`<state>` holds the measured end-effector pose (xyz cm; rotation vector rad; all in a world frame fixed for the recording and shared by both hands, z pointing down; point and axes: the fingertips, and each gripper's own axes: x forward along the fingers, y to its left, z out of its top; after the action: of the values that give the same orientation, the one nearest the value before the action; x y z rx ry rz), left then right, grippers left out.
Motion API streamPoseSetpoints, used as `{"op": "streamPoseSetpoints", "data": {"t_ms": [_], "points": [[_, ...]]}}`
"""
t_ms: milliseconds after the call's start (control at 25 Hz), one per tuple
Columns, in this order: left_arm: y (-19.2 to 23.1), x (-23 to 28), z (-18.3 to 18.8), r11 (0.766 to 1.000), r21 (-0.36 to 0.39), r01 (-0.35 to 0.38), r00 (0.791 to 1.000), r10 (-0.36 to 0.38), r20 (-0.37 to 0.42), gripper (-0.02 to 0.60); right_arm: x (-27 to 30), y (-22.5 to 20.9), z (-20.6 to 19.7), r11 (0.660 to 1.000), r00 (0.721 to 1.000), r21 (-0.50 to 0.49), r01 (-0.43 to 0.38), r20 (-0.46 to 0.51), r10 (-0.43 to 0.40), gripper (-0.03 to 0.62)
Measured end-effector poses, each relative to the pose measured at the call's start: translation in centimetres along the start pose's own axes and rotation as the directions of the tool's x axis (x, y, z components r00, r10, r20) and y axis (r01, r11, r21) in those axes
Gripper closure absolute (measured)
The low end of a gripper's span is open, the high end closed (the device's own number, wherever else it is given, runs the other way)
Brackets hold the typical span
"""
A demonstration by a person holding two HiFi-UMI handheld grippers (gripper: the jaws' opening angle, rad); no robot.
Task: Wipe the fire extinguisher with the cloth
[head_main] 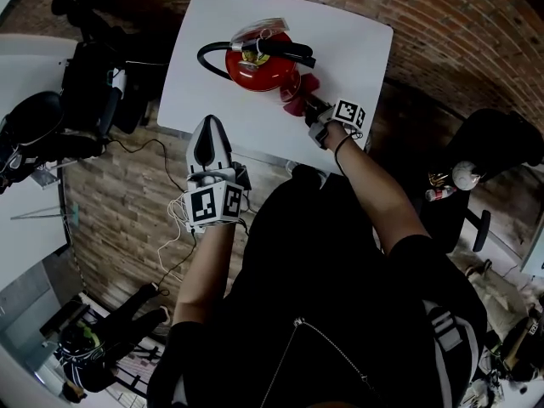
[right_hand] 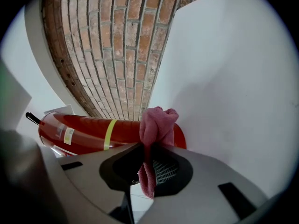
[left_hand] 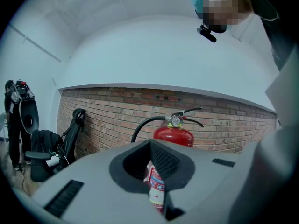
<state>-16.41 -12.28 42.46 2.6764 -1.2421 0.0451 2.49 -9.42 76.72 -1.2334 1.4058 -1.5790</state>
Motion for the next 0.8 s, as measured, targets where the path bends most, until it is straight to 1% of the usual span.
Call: {"op": "streamPoseSetpoints", "data": {"t_ms": [440, 640, 800], "points": [[-1.3, -0.2, 1.3, 1.0, -0.006, 0.03, 0.999, -0.029, 0.04, 0.574, -1.3, 4.8, 0.1, 0.997, 0.997, 0.006, -0.078, 0.029, 0.078, 0.525], [-1.9, 0.0, 1.5, 0.999, -0.012, 0.044, 0.998, -0.043, 0.047, 0.574, -1.9, 7.4, 0.1, 0.996, 0.995, -0.004, -0.092, 0.038, 0.092, 0.525], [-2.5, 0.2, 1.4, 0.998, -0.019, 0.058, 0.997, -0.057, 0.047, 0.574, -2.3, 9.3, 0.0, 0.993, 0.992, -0.008, -0.12, 0.031, 0.12, 0.525]]}}
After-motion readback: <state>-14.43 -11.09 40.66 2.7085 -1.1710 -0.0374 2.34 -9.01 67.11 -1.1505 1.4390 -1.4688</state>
